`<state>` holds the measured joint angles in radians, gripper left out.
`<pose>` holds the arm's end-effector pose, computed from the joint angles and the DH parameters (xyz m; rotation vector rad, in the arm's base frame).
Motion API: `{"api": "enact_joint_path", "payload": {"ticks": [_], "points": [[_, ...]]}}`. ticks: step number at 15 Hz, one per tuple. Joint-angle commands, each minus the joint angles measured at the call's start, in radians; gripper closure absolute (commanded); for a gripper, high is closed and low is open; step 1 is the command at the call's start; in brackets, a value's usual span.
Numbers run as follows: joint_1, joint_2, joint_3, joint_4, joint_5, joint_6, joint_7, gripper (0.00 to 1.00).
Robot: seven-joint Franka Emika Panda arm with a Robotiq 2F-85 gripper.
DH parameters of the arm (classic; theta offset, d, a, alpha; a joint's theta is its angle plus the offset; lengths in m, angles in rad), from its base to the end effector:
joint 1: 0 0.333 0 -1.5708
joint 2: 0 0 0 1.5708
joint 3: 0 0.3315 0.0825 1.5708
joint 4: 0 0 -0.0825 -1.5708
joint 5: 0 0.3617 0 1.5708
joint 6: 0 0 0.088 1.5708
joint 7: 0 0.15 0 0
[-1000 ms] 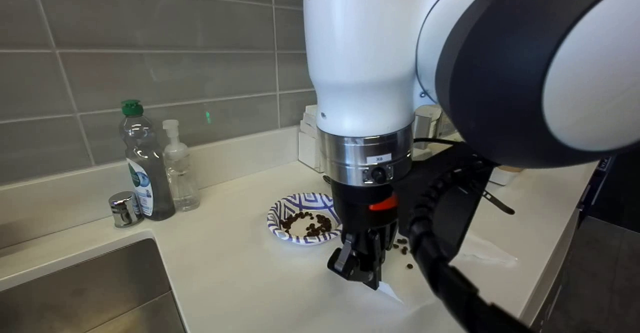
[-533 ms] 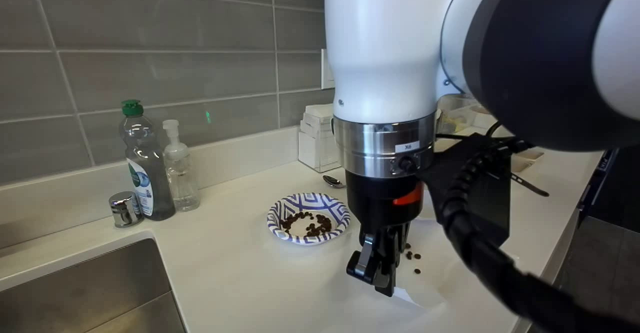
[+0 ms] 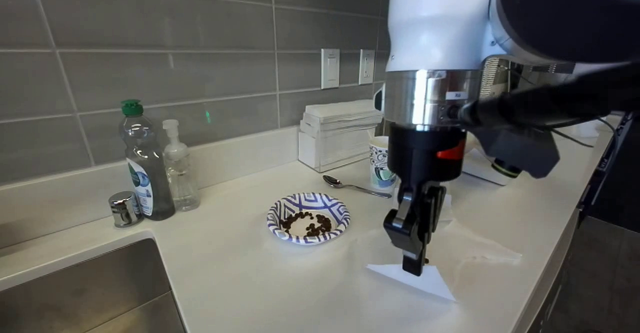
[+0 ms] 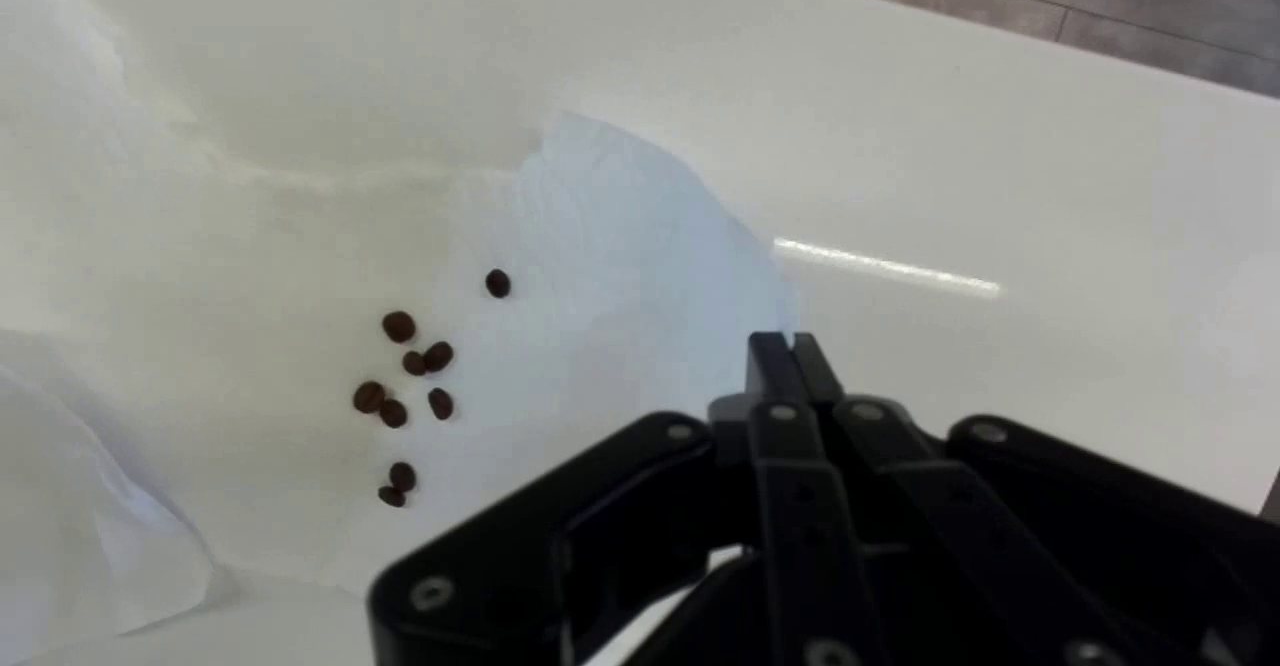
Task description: Fold the napkin on the left in half and put the napkin on the right in the food pack then pour the contents on the folded napkin into the coffee cup.
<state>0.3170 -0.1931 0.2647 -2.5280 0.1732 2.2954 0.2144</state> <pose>0.3455 0.2357 0.3275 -3.0625 -0.3750 0.1069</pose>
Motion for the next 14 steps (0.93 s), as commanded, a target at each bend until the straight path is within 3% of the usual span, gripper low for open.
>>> {"api": "enact_joint_path", "payload": {"ticks": [1, 4, 7, 14], "points": [[-0.019, -0.152, -0.07, -0.128, 0.163, 0.012, -0.112, 1.0], [-0.05, -0.225, -0.138, -0.169, 0.226, -0.002, -0.15, 1.0], [-0.107, -0.26, -0.192, -0.183, 0.213, 0.01, -0.147, 1.0], [-0.23, -0.218, -0.249, -0.205, 0.177, 0.069, -0.124, 1.0]]}}
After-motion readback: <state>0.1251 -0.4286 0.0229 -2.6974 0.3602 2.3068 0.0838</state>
